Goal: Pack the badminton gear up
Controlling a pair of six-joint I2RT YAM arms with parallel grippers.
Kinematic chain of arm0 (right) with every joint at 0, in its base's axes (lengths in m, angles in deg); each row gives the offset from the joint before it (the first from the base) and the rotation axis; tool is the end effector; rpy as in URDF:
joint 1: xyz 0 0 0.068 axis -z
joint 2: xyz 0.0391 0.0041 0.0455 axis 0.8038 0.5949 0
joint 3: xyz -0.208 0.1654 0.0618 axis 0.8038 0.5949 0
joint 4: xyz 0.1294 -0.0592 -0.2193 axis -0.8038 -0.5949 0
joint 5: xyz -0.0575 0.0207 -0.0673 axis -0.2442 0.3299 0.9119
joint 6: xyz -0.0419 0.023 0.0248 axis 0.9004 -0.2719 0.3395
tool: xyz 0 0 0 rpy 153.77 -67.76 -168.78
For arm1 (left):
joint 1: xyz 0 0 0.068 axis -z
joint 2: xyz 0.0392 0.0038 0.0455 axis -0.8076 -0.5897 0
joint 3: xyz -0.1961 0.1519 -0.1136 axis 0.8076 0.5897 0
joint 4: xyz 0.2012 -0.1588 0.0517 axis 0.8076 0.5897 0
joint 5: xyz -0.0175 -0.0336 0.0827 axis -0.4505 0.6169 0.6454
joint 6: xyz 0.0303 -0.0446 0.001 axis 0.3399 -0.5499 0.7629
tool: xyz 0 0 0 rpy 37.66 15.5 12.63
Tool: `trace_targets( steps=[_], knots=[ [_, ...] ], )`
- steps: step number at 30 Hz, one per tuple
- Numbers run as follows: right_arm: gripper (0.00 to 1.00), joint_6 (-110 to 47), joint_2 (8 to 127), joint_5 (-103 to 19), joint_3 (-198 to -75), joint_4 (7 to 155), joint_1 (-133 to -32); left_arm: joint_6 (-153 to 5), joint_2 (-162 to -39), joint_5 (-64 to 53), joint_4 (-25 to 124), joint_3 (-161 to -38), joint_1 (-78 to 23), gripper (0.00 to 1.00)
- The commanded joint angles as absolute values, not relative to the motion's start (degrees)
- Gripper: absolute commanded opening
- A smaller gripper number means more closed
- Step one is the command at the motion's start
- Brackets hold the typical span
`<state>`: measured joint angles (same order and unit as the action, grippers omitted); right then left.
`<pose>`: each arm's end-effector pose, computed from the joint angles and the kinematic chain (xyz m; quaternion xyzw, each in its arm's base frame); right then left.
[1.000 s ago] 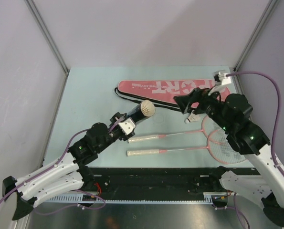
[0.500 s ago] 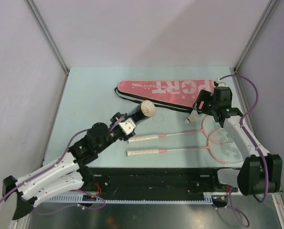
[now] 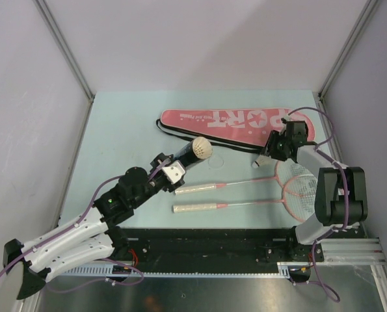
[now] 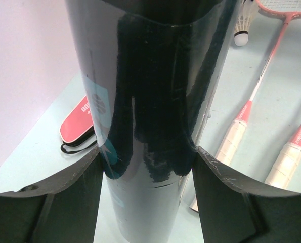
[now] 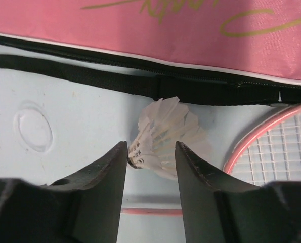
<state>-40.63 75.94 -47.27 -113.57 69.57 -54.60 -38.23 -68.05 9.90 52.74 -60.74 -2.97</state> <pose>0.3218 0.0142 0.1985 0.0820 0.9265 0.1582 0.3314 0.1198 -0.1406 0.2925 0.4344 0.6321 -0.1030 0.6333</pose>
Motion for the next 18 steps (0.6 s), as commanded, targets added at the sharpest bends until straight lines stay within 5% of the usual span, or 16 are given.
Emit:
trace_targets(
  steps=[1,4,7,18],
  knots=[
    [0.43,-39.64,78.75,-50.63,-114.5,72.73,-54.9,-38.23,-67.67,9.0,47.96,-63.37,-2.45,0.15],
    [0.28,-39.38,77.45,-49.76,-114.42,72.03,-56.39,-38.4,-67.93,9.0,48.05,-63.37,-2.53,0.15],
    [0.0,-39.47,73.67,-47.65,-114.42,70.89,-57.71,-38.31,-68.02,9.0,48.05,-63.37,-2.45,0.15],
    [0.0,-45.1,43.73,-50.9,-120.82,65.87,-68.06,-38.14,-68.55,9.27,48.05,-63.37,-2.45,0.16]
  ],
)
